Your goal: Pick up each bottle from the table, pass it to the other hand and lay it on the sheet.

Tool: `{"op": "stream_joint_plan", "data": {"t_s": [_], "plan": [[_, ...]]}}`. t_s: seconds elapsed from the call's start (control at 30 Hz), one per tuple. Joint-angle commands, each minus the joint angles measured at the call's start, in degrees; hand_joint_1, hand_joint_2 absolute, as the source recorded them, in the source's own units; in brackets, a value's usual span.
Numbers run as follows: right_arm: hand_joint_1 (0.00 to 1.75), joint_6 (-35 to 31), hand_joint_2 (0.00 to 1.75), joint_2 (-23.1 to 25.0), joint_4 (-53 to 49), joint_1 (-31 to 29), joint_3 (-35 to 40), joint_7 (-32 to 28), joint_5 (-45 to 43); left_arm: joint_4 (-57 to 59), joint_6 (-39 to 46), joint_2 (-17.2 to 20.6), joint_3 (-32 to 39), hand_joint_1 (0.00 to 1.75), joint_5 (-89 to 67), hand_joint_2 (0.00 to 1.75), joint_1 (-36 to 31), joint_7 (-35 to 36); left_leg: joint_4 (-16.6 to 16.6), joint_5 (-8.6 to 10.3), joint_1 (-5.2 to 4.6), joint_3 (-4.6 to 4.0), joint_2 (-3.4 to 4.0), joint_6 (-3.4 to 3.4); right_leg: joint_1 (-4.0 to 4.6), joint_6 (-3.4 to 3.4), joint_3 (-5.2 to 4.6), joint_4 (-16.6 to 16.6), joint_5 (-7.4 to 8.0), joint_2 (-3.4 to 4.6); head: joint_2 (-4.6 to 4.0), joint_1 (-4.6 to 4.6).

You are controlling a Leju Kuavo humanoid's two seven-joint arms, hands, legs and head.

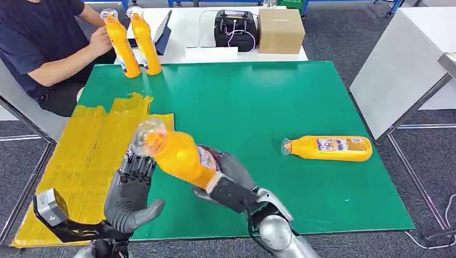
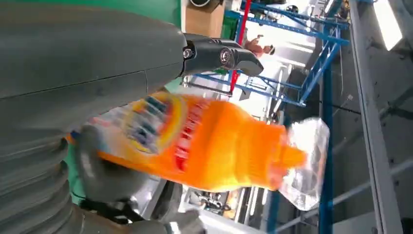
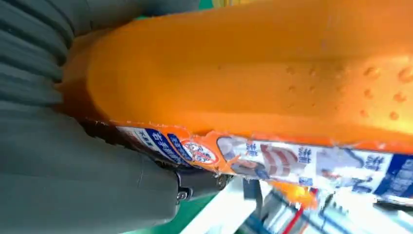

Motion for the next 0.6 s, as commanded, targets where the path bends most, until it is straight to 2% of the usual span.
{"op": "stream_joint_plan", "data": {"t_s": [0.03, 0.23, 0.43, 0.6], "plan": [[1.75, 3.3, 1.75, -4.5, 7.8, -8.8, 16.3, 1.8, 4.6, 2.1, -0.2, 2.3, -2.5, 0.0, 0.3, 1.75, -0.6, -0.3, -0.1, -0.05, -0.04, 0.18, 0.27, 0.0, -0.03, 0.02, 0.12, -0.1, 0.02, 0.23, 0.0, 0.0], [1.75, 6.7, 1.75, -7.1, 3.0, -12.6, 24.1, 1.2, 2.4, 4.3, -0.9, 5.4, -3.1, 0.0, -0.2, 1.75, 0.1, 0.0, -0.1, -0.02, -0.05, 0.11, 0.14, 0.0, -0.05, 0.01, 0.07, -0.1, 0.0, 0.11, 0.0, -0.02], [1.75, 7.7, 1.75, -7.2, 1.7, -13.5, 24.8, 1.5, 0.9, 5.0, -0.5, 5.8, -3.8, 0.0, -1.4, 1.75, 0.1, 0.2, -0.1, -0.03, -0.03, 0.14, 0.07, 0.0, -0.04, 0.01, 0.11, -0.1, -0.03, 0.01, 0.0, 0.02], [1.75, 8.4, 1.75, -6.9, 0.4, -15.6, 26.7, 2.0, -1.4, 6.9, -0.7, 8.6, -6.7, 0.0, -5.9, 1.75, -1.3, 0.5, 0.0, -0.01, -0.04, 0.09, 0.01, -0.01, -0.05, 0.0, 0.07, 0.0, -0.05, -0.05, 0.0, 0.02]]}}
